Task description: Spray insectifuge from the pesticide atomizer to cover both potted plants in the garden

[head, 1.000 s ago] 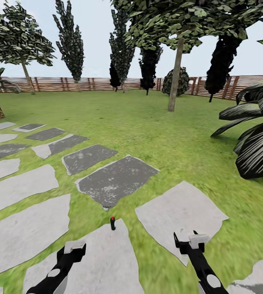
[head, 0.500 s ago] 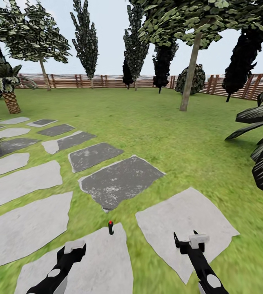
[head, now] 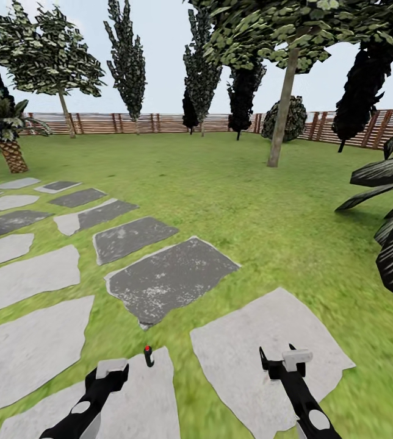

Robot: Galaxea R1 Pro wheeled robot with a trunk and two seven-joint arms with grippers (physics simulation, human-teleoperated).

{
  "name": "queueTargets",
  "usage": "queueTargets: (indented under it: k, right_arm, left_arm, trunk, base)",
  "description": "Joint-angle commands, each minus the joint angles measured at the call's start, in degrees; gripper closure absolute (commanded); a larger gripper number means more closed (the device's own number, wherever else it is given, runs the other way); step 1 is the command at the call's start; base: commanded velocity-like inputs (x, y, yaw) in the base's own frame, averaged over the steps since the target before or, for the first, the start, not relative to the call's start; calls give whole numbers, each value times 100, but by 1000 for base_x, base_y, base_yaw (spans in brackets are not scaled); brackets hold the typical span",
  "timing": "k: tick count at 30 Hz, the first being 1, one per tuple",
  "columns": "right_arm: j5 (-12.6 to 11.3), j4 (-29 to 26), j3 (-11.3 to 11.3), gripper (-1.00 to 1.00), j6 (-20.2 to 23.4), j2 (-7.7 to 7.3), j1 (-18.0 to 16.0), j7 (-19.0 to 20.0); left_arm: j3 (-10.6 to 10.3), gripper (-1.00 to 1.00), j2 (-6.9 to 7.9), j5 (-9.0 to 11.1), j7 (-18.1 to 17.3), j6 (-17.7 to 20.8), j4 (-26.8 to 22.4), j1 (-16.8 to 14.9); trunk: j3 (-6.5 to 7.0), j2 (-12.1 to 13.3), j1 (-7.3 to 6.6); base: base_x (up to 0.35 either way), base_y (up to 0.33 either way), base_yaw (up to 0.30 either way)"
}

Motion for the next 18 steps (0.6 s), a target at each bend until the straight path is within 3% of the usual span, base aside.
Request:
queueTargets:
  k: [1, 13, 18]
  right_arm:
    - [26, 5, 2, -100, -16, -2, -3, 4]
    - [23, 5, -5, -100, -16, -8, -3, 13]
    - [23, 5, -2, -100, -16, -2, -3, 10]
  left_arm:
    - [-3, -100, 0, 43, -5, -19, 3, -3]
    - [-3, -100, 3, 43, -5, -25, 3, 1]
    - [-3, -100, 0, 43, -6, -27, 5, 1]
  trunk:
    - [-5, -2, 1]
    - [-5, -2, 1]
    - [-5, -2, 1]
  base:
    - [230, -203, 0]
    - [226, -163, 4]
    - [155, -166, 189]
